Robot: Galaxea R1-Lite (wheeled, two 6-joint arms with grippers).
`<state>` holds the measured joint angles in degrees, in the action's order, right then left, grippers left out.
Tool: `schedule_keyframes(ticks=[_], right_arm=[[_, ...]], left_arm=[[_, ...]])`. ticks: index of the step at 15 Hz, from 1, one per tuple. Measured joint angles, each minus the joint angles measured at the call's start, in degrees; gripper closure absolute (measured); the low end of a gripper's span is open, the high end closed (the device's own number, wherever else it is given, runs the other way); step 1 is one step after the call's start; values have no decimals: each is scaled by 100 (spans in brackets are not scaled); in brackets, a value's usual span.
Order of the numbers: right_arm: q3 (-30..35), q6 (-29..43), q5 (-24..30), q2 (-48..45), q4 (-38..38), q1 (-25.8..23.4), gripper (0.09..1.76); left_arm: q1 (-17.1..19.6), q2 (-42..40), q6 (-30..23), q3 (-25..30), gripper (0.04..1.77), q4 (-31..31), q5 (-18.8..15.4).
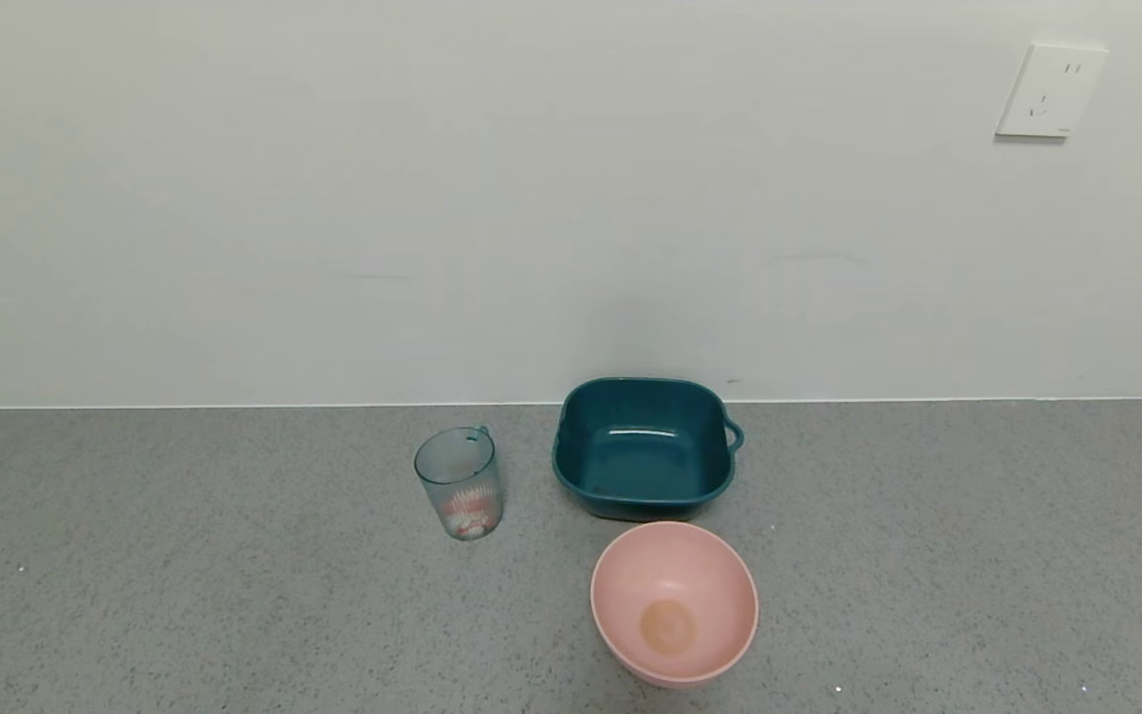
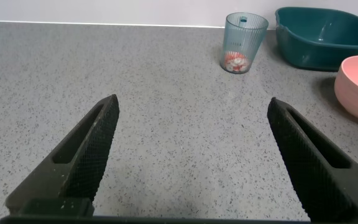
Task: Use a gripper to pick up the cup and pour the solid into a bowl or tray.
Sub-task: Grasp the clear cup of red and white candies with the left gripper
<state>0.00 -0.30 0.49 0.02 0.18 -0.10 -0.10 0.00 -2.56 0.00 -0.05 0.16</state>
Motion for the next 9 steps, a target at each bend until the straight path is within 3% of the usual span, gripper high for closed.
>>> schedule_keyframes(ticks=[9], right_arm=[[0,0,2,0,4,10,14]], left_arm=[[0,0,212,-2,9,-37,-51]])
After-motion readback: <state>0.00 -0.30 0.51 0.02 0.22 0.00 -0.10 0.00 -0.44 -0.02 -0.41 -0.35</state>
